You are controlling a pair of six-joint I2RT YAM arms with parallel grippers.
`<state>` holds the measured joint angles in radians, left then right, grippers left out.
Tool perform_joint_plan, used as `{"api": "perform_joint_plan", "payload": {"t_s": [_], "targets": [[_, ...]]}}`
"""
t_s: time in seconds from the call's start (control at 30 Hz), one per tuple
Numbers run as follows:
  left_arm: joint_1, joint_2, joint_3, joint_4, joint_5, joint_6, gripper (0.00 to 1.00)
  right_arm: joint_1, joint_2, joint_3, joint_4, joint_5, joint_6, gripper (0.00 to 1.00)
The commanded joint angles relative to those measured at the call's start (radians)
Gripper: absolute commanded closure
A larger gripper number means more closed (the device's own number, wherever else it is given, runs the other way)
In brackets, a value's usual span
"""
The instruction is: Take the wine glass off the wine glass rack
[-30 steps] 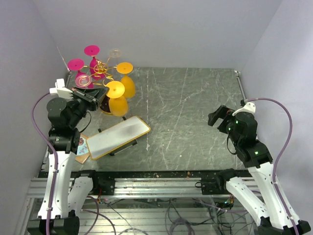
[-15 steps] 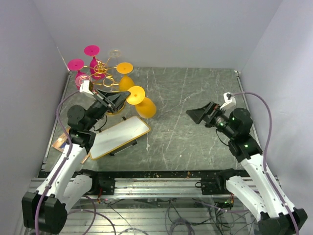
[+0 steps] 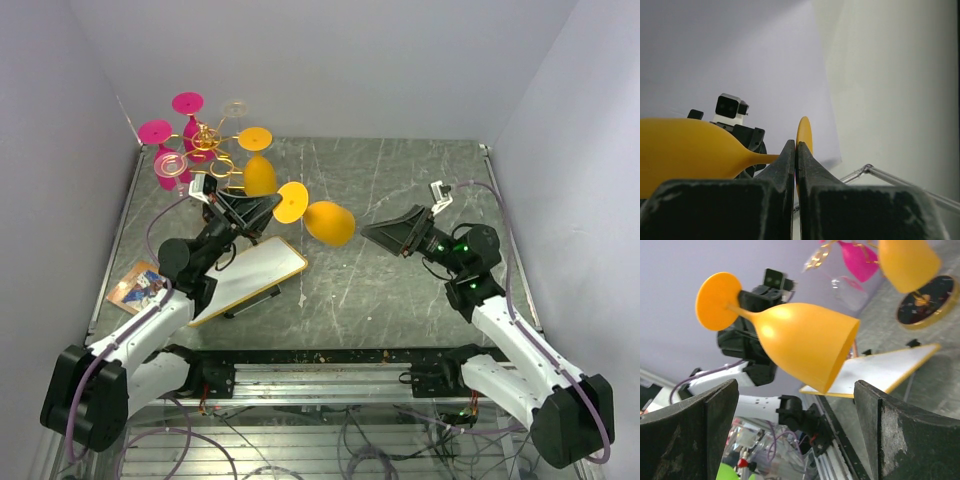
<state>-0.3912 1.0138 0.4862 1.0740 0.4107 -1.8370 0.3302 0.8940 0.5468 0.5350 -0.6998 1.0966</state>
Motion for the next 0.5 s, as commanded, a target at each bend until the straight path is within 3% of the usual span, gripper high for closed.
{"api": "perform_joint_plan", "payload": {"t_s": [0.0,0.2,0.47], "targets": [[-0.026,0.012,-0.017,0.231,-0.062,-0.055,0.93,0.061,0.006,-0.014,0.229,-0.022,0.081,0.03],[-0.046,0.031,-0.014,0.311,-0.085,-0.081,0.93,0.151,0.01,0.015,0.238,0.019,0.059,0.1],[-0.103,0.07,-0.023,0.414,-0.121,-0.111,0.93,0.159,-0.006,0.012,0.381,0.015,0.111,0.18]]}}
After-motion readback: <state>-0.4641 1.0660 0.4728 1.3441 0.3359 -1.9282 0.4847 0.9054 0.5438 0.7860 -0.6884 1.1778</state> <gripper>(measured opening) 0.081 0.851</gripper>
